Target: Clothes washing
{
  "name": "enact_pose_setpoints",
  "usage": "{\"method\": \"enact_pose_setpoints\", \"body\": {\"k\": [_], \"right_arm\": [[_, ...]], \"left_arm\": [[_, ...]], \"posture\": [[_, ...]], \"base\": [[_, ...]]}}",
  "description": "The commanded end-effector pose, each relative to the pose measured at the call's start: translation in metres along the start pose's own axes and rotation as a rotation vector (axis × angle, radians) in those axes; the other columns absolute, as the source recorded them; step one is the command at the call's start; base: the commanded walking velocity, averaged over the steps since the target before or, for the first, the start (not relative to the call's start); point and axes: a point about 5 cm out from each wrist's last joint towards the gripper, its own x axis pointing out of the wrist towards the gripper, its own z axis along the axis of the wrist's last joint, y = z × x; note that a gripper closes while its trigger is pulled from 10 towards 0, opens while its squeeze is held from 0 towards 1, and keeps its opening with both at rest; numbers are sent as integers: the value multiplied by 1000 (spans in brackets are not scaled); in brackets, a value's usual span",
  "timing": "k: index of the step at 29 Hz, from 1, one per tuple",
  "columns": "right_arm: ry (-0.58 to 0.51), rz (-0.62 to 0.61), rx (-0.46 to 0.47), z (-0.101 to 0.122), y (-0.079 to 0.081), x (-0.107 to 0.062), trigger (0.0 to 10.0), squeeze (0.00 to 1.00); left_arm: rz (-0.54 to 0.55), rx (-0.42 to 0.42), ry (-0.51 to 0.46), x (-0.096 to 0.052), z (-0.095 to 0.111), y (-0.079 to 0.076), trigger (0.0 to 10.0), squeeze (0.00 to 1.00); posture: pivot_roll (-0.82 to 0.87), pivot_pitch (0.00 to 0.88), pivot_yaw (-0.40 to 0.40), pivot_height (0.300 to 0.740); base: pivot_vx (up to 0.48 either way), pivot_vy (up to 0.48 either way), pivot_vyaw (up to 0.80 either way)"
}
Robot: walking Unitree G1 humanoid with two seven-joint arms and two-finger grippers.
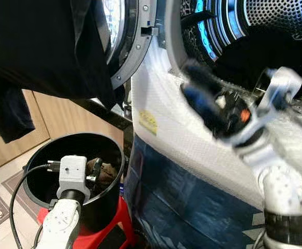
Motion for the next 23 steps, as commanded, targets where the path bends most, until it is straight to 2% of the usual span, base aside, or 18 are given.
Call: {"method": "enact_pose_setpoints", "body": {"k": [1,2,3,4,5,6,7,8,11,12,13,14,15,16,18,19,20,23], "right_arm": [[108,52,27,-18,8,-5,10000,0],[186,23,44,-34,5,-15,10000,0],[186,23,44,-34,5,-15,10000,0],[299,-29,71,-58,1,-31,10000,0],[299,-29,71,-58,1,-31,10000,0],[425,-195,115,-94,-17,-60,10000,0],[479,-314,173,-114,-26,-79,10000,0],[515,-390,215,-128,-30,-93,10000,0],[706,-711,235,-168,-42,-143,10000,0],[706,-711,235,-168,-42,-143,10000,0],[737,-949,292,-185,-43,-169,10000,0],[750,-1037,320,-192,-41,-178,10000,0],[750,-1037,320,-192,-41,-178,10000,0],[786,-1090,327,-200,-37,-186,10000,0],[842,-1118,322,-209,-30,-193,10000,0],[876,-1180,342,-218,-24,-200,10000,82],[950,-1258,370,-231,-13,-210,10000,1000],[1022,-1284,368,-240,-5,-216,10000,1000]], "left_arm": [[3,10,-21,-1,4,0,10000,0],[6,11,-22,-1,4,1,10000,0],[6,11,-22,-1,4,1,10000,0],[12,14,-26,-1,5,3,10000,0],[12,14,-26,-1,5,3,10000,0],[19,17,-31,-1,6,6,10000,0],[28,19,-36,-1,7,9,10000,0],[34,21,-39,-1,7,10,10000,0],[64,14,-49,-3,11,18,10000,0],[64,14,-49,-3,11,18,10000,0],[75,-1,-52,-4,12,21,10000,0],[84,-12,-53,-4,13,22,10000,0],[84,-12,-53,-4,13,22,10000,0],[100,-32,-52,-5,14,25,10000,0],[123,-60,-52,-5,15,29,10000,0],[156,-97,-51,-6,15,34,10000,0],[198,-142,-40,-5,15,40,10000,0],[212,-167,-29,-3,14,45,10000,0]], "posture": [[310,0,-100,740],[310,0,-100,740],[310,0,-100,740],[315,0,-104,740],[315,0,-104,740],[330,0,-109,740],[335,0,-112,740],[338,0,-113,740],[347,0,-114,740],[347,0,-114,740],[362,0,-113,740],[367,0,-116,740],[367,0,-116,740],[369,0,-111,740],[367,0,-108,740],[369,0,-105,740],[378,0,-105,740],[379,0,-104,740]], "base": [[0,0,0],[0,0,0],[0,0,0],[0,0,0],[0,0,0],[0,0,0],[0,0,0],[0,0,0],[0,0,0],[0,0,0],[0,0,0],[0,0,0],[0,0,0],[0,0,0],[0,0,0],[0,0,0],[0,0,0],[0,0,0]]}}
